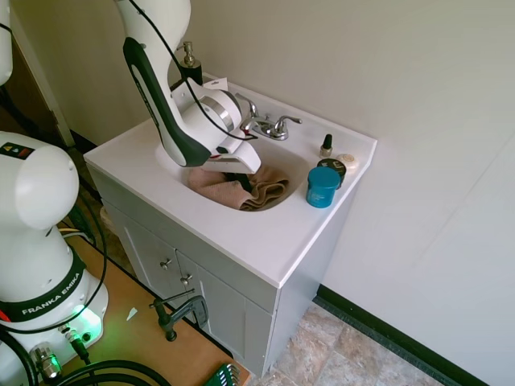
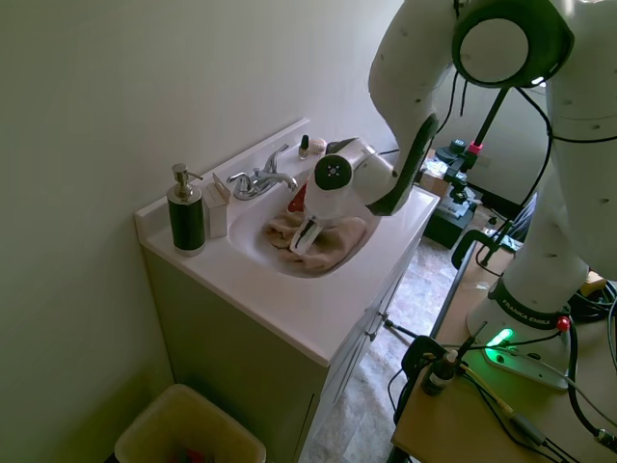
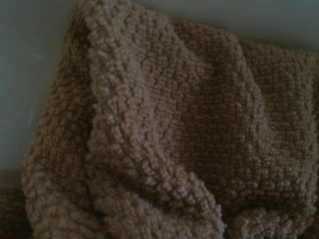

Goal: Sanitize the sink

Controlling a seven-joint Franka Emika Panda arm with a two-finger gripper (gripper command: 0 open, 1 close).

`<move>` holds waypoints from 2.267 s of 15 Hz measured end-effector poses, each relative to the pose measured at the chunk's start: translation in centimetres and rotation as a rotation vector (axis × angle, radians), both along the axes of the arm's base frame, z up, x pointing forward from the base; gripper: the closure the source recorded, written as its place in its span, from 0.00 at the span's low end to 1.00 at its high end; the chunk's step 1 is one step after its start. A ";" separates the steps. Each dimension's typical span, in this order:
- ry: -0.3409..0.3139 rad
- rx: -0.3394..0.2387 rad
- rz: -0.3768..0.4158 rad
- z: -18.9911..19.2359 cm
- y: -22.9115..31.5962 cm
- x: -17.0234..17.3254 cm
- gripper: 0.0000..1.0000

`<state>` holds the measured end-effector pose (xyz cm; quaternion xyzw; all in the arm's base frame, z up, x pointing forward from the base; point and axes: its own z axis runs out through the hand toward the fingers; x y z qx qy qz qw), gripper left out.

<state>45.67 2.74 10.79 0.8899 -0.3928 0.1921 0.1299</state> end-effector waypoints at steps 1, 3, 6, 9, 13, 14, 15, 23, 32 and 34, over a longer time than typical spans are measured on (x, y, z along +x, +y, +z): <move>-0.001 0.026 -0.037 0.1 1.2 0.1 1.00; 0.002 0.078 -0.106 0.5 3.7 0.2 1.00; 0.020 0.165 -0.202 1.4 6.9 0.6 1.00; 0.053 0.257 -0.306 2.4 8.1 0.8 1.00; 0.104 0.413 -0.418 3.8 7.6 1.4 1.00; 0.119 0.460 -0.445 4.1 7.1 1.7 1.00; 0.133 0.515 -0.473 4.4 6.7 1.9 1.00; 0.197 0.726 -0.297 10.1 4.7 0.1 1.00; 0.302 0.641 0.047 18.1 12.1 -8.8 0.00; 0.303 0.609 0.078 19.2 13.4 -10.7 0.00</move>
